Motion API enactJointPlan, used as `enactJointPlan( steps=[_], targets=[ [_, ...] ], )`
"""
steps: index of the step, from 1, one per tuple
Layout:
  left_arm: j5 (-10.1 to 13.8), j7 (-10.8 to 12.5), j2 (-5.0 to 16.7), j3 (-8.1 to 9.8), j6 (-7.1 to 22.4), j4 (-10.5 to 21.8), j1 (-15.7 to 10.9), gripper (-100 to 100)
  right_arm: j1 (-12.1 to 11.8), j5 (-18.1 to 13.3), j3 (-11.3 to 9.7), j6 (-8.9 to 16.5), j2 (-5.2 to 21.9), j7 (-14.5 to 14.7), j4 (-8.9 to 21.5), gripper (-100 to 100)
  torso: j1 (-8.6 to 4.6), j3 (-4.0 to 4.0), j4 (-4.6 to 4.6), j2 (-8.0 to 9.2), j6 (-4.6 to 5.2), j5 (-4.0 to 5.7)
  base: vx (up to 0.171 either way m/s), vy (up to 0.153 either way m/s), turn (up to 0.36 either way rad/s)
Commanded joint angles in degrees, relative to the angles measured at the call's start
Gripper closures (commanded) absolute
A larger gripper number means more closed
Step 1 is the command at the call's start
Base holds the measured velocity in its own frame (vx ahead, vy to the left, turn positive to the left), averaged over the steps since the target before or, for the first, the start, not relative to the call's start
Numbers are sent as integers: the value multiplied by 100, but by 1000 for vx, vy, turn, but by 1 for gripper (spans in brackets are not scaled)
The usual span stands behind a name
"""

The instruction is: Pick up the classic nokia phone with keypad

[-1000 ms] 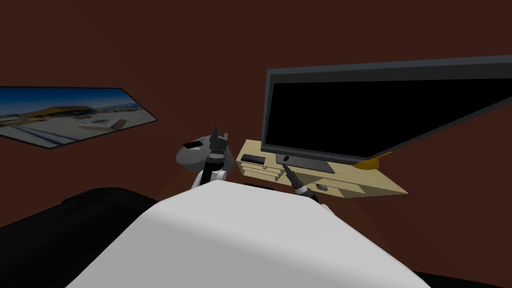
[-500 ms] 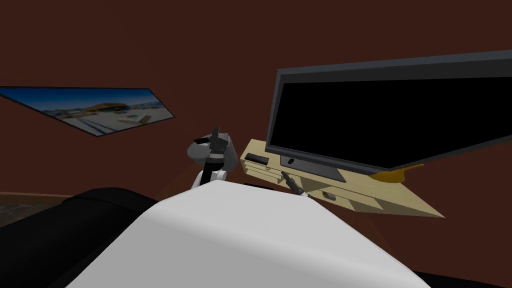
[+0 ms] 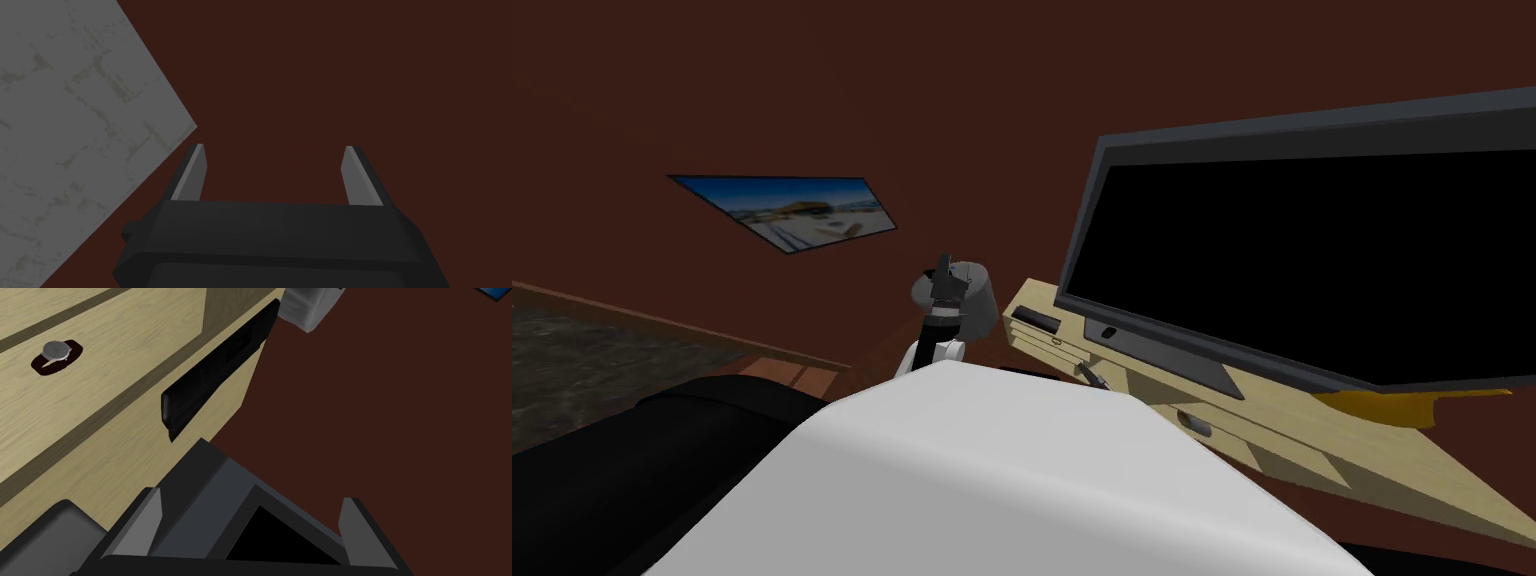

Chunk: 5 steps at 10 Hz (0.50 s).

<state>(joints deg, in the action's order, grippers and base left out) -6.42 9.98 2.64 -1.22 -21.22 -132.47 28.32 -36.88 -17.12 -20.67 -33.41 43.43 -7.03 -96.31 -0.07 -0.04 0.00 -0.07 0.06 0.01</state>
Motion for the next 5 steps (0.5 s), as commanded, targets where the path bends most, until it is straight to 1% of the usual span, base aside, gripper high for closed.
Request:
enactJointPlan(
  steps=[1, 2, 3, 4, 5],
  targets=[
    [0, 0, 0, 0, 0, 0, 0, 0, -77, -55, -58, 66, 286, -176, 191, -100, 0, 0, 0, 0, 0, 0, 7, 4, 388],
    [0, 0, 0, -1, 0, 0, -1, 0, -77, -55, -58, 66, 344, -176, 191, -100, 0, -1, 0, -2, -6, 0, 9, -8, 155],
    [0, 0, 0, 0, 0, 0, 0, 0, -138, -124, -130, 106, 547, -282, 415, -100, -1, -1, 0, -2, 2, 0, 14, 5, 372],
    [0, 0, 0, -1, 0, 0, -1, 0, -201, -193, -198, 152, 736, -387, 632, -100, 0, -3, 1, -5, -6, 0, 24, -3, 445],
    [0, 0, 0, 0, 0, 0, 0, 0, -201, -193, -198, 152, 803, -387, 637, -100, -3, -5, 2, -8, -4, 0, 21, -9, 160]
  ],
)
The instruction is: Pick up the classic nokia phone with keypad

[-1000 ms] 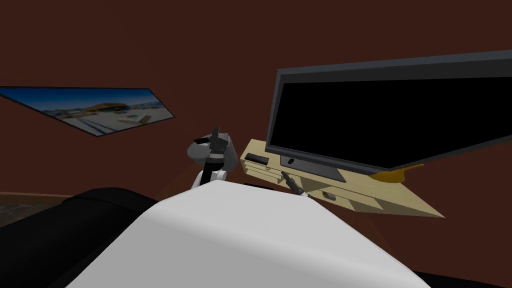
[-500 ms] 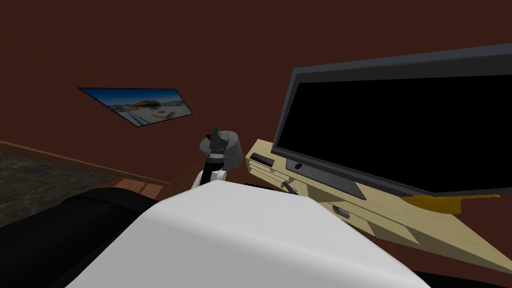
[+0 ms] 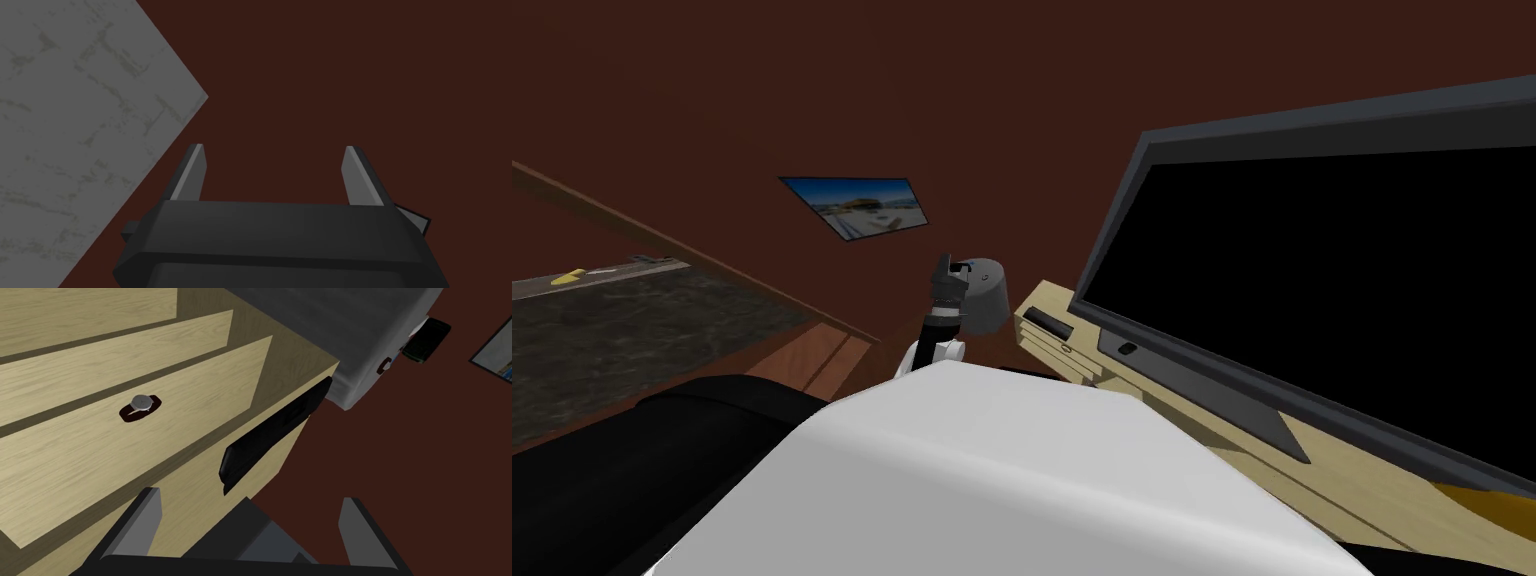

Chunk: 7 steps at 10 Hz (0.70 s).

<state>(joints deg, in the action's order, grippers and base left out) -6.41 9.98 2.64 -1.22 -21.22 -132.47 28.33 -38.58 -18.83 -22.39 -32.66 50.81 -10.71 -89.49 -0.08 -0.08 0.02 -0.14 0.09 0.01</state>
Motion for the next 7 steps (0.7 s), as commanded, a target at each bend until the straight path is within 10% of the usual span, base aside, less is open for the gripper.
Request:
enactJointPlan(
  steps=[1, 7],
  targets=[
    [0, 0, 0, 0, 0, 0, 0, 0, -94, -91, -88, 130, 286, -123, 174, -100, 0, 0, 0, 0, 0, 0, 19, 5, 361],
    [0, 0, 0, 0, 0, 0, -1, 0, -352, -357, -299, 371, 1070, -525, 990, -100, 1, -3, 0, -5, -6, 0, 26, -5, 329]
  ],
)
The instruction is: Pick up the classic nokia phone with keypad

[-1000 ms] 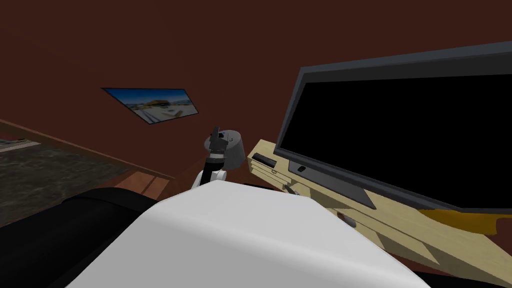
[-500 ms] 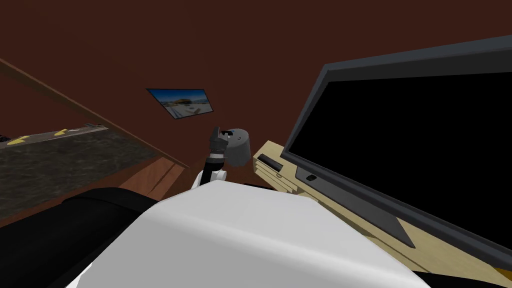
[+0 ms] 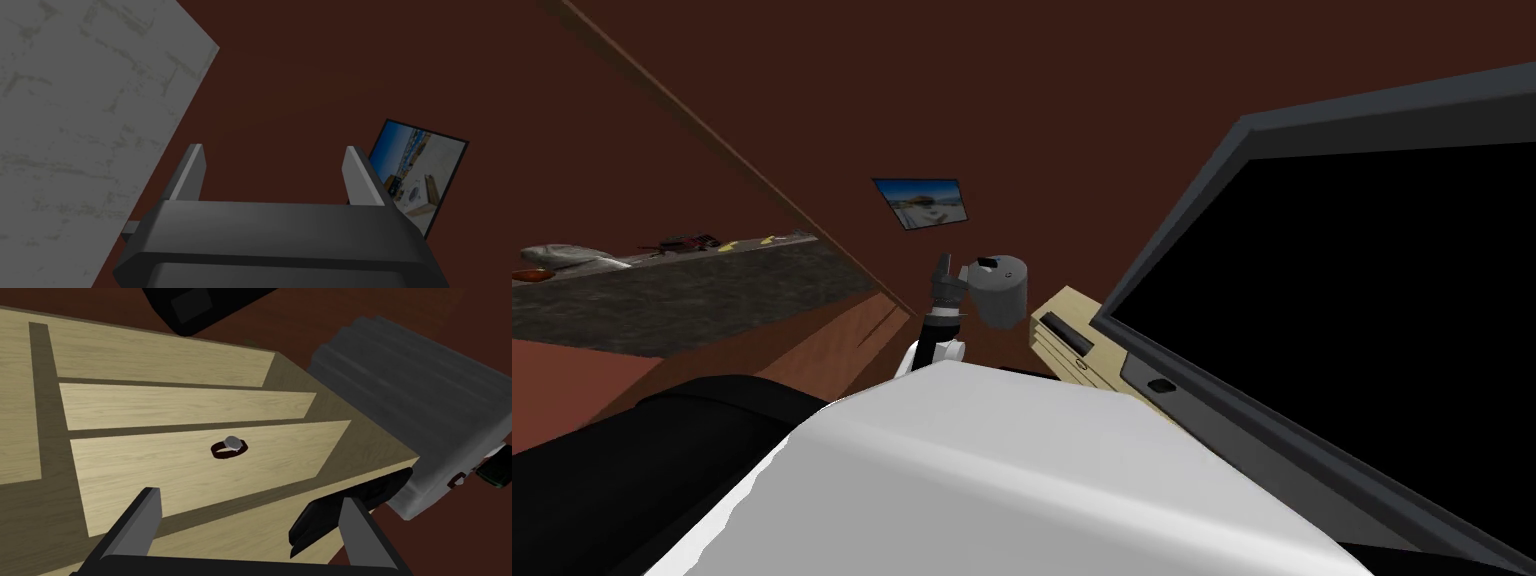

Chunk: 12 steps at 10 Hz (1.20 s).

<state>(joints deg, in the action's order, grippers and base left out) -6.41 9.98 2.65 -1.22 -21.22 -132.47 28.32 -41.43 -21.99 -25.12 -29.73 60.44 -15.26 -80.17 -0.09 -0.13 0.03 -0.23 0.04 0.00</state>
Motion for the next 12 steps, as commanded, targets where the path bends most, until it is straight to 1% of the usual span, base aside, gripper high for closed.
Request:
enactJointPlan(
  steps=[1, 2, 4, 6, 7, 9, 11, 12],
  targets=[
    [0, 0, 0, 0, 0, 0, 0, 0, -130, -104, -71, 140, 286, -164, 242, -100, 0, 0, 0, 0, 0, 0, 46, -17, 425],
    [0, 0, 0, 0, 0, 0, 0, 0, -130, -104, -71, 140, 340, -164, 242, -100, -1, -1, 0, -3, 1, 2, 31, -15, 279],
    [0, 0, 0, 0, 0, 0, 0, 0, -252, -223, -154, 259, 694, -341, 583, -100, 3, 0, 0, 0, 1, 0, 30, -11, 354],
    [0, 0, 0, 0, 0, 0, 0, 0, -362, -330, -227, 364, 992, -498, 877, -100, 1, -2, 1, -4, 0, 0, 33, -18, 404],
    [0, 0, 0, 1, 0, 0, 1, 0, -362, -330, -227, 364, 1015, -498, 877, -100, 1, -2, 1, -2, 3, 0, 5, -18, 213],
    [0, 0, 0, 1, 0, 0, 1, 0, -454, -421, -289, 448, 1296, -631, 1114, -100, 5, 1, -1, 2, 2, 0, 29, -18, 345],
    [0, 0, 0, 1, 0, 0, 1, 0, -526, -493, -338, 507, 1528, -734, 1288, -100, 5, -1, 0, -3, 6, 0, 33, -19, 289],
    [0, 0, 0, 1, 0, 0, 2, 0, -526, -493, -338, 507, 1528, -734, 1288, -100, 5, -3, 1, -4, 8, 0, -2, -8, 43]
  ],
)
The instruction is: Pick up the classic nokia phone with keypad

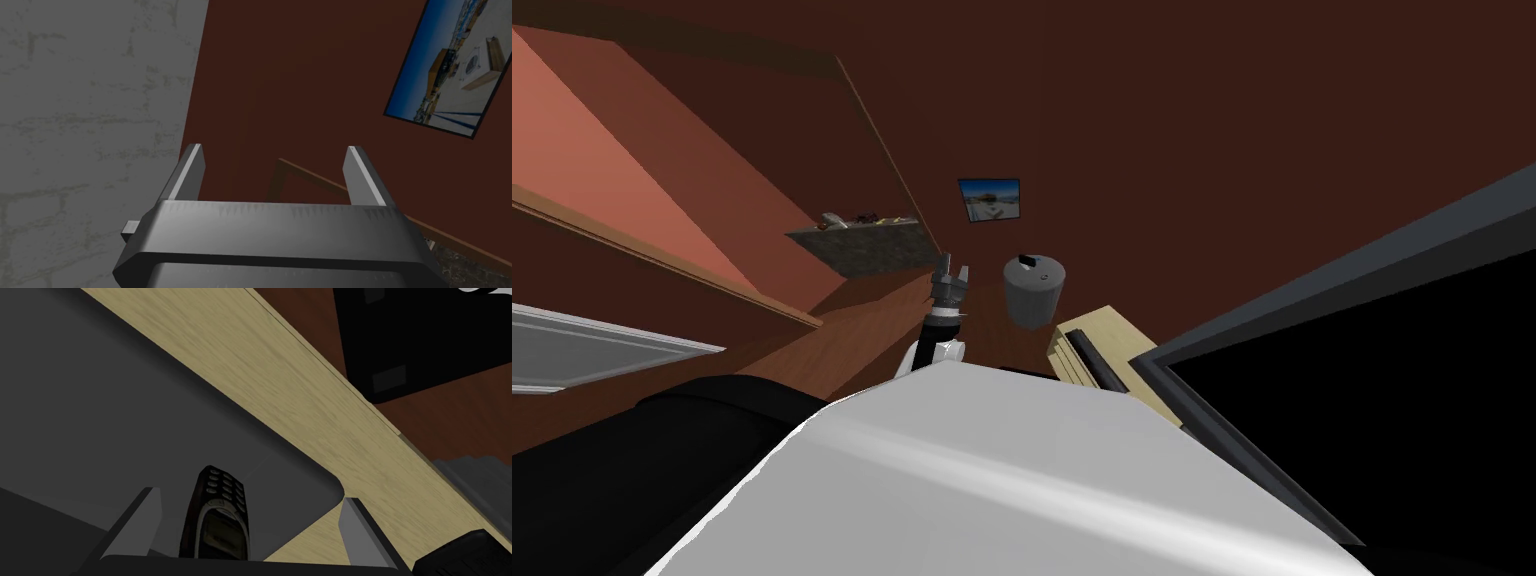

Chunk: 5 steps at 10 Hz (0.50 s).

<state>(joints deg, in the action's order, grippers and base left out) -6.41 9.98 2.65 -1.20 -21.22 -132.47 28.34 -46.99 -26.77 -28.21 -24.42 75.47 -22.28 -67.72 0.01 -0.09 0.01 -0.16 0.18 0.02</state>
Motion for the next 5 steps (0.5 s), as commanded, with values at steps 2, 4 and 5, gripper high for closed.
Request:
enactJointPlan(
  steps=[2, 4, 5],
  targets=[
    [0, 0, 0, -1, 0, 0, -1, 0, -18, -63, -64, 11, 192, -101, 150, -100, 5, -5, 1, -9, -11, -3, 38, -3, 214],
    [0, 0, 0, 0, 0, 0, 0, 0, -53, -61, -55, 35, 253, -125, 128, -100, 1, -6, 2, -10, -1, -1, 17, -6, 35],
    [0, 0, 0, 0, 0, 0, 0, 0, -52, -64, -56, 29, 257, -123, 141, 0, 5, 1, 0, 1, 1, -1, 0, 0, 0]
  ],
)
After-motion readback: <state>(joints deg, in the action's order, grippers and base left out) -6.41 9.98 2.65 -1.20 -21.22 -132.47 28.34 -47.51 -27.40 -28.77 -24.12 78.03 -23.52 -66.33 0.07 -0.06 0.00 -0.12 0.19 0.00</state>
